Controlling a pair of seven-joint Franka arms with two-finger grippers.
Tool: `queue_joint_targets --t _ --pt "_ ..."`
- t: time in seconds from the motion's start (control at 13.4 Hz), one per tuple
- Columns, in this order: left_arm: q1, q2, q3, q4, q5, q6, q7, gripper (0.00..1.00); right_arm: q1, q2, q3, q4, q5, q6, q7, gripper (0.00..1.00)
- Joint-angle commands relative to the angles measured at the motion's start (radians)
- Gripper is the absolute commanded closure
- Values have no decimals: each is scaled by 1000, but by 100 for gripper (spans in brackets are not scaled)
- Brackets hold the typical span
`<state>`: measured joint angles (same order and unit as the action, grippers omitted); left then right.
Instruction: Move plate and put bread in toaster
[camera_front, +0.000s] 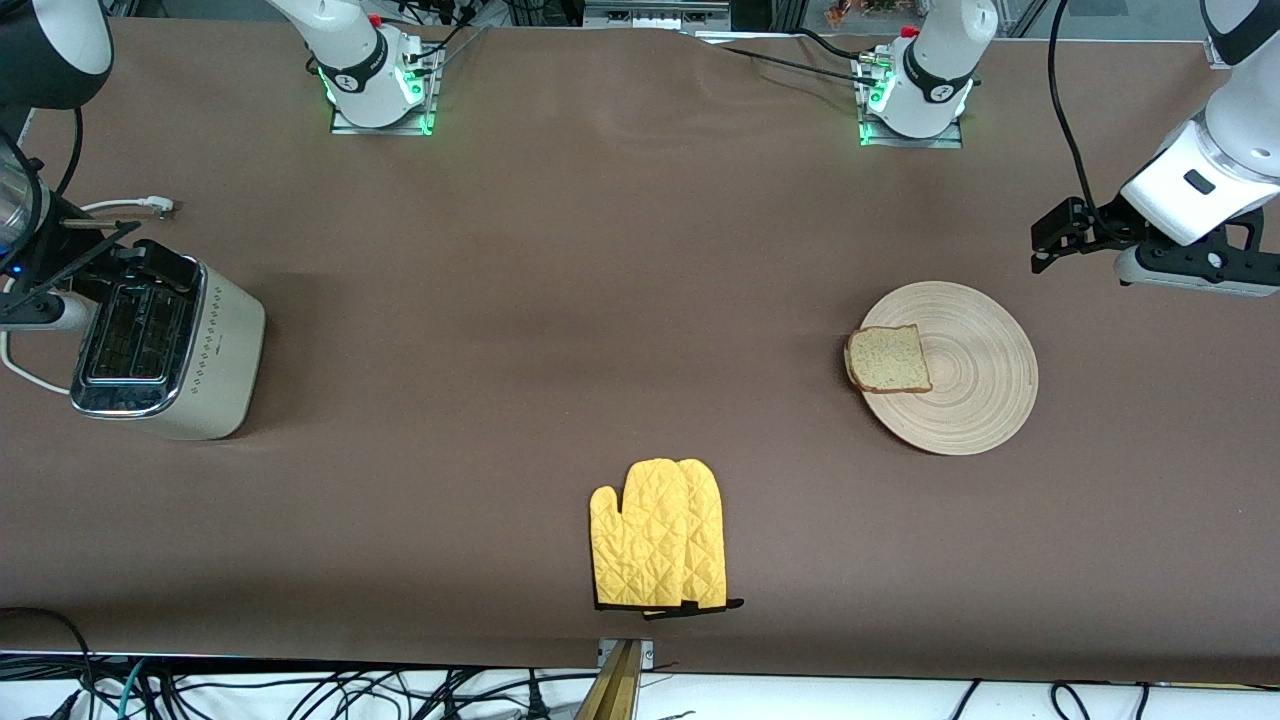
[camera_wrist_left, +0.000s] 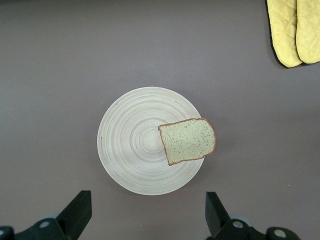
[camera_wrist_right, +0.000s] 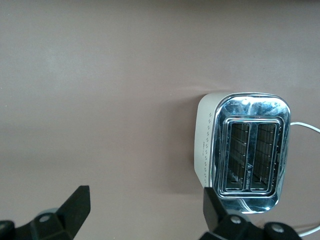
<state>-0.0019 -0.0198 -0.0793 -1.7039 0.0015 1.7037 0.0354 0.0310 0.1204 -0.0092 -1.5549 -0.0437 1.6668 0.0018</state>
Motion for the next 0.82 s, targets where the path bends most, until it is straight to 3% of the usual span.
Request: queue_joint_targets --t 0.0,0.75 --pt "3 0 1 9 17 -15 24 0 0 8 5 25 4 -21 18 0" --pt "3 21 1 29 20 -13 37 0 -2 8 3 25 2 -21 14 0"
